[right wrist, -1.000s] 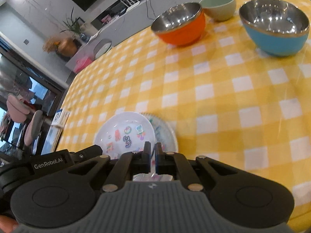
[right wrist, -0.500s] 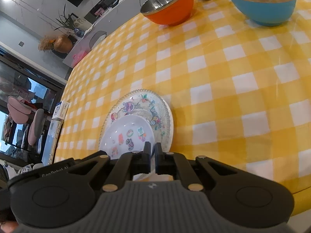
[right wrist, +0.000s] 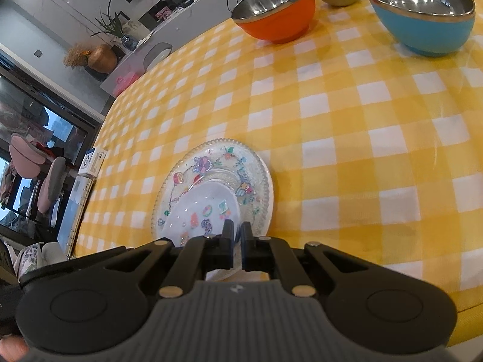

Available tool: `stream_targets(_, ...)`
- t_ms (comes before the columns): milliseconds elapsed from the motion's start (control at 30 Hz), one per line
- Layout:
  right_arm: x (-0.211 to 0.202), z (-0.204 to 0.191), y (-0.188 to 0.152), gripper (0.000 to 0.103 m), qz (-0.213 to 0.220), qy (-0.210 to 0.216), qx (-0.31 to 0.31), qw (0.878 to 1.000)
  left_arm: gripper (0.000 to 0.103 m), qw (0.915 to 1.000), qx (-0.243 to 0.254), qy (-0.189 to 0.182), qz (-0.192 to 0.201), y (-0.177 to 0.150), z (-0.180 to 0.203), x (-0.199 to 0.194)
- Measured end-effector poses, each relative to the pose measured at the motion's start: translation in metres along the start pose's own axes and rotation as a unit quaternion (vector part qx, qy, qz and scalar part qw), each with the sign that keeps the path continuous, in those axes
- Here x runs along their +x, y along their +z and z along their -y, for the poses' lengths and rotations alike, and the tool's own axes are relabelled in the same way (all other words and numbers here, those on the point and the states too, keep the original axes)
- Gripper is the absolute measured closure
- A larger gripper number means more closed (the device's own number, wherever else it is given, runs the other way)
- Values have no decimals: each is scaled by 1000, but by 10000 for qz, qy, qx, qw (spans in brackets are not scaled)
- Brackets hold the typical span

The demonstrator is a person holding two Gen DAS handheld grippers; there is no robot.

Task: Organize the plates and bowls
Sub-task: 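Lift the sticker plate and lower it onto the glass plate stack, then open both grippers and release the sticker plate, then move both grippers to the blue steel bowl and close on its rim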

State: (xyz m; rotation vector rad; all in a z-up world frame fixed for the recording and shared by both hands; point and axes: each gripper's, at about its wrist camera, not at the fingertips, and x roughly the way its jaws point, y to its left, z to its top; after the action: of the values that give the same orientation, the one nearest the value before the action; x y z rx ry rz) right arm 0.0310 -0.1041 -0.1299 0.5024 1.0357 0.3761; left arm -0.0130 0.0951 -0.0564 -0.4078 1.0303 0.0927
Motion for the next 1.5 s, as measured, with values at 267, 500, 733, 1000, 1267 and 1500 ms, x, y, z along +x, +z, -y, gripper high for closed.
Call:
stream_targets(267,2,0,0,101,-80,34,21,10000,100,10000,-58,-65,-27,2,-2,-1)
stream_targets(500,8,-3,4,103,250,30,-88,9996,100,9996,-140,-121,208,11,-2,3)
stream_targets(733,18,-1,7,102,286,94,-14,9995,100,9996,-140,-63,221,13,-4,12)
stream_targets(1000,17,-7,5,95,332,27,-401,9986,81,9992,-188,-123,329,12,-9,5)
stream_targets(1267,-10,-11,14,71,673,-542,-761,9934,72,9977,132,-74,667,22,17,-22)
stream_targets(1500,-35,-4,44,64,852,-1059,-1166,9838,69,9956,606,-316,643,39,70,-25)
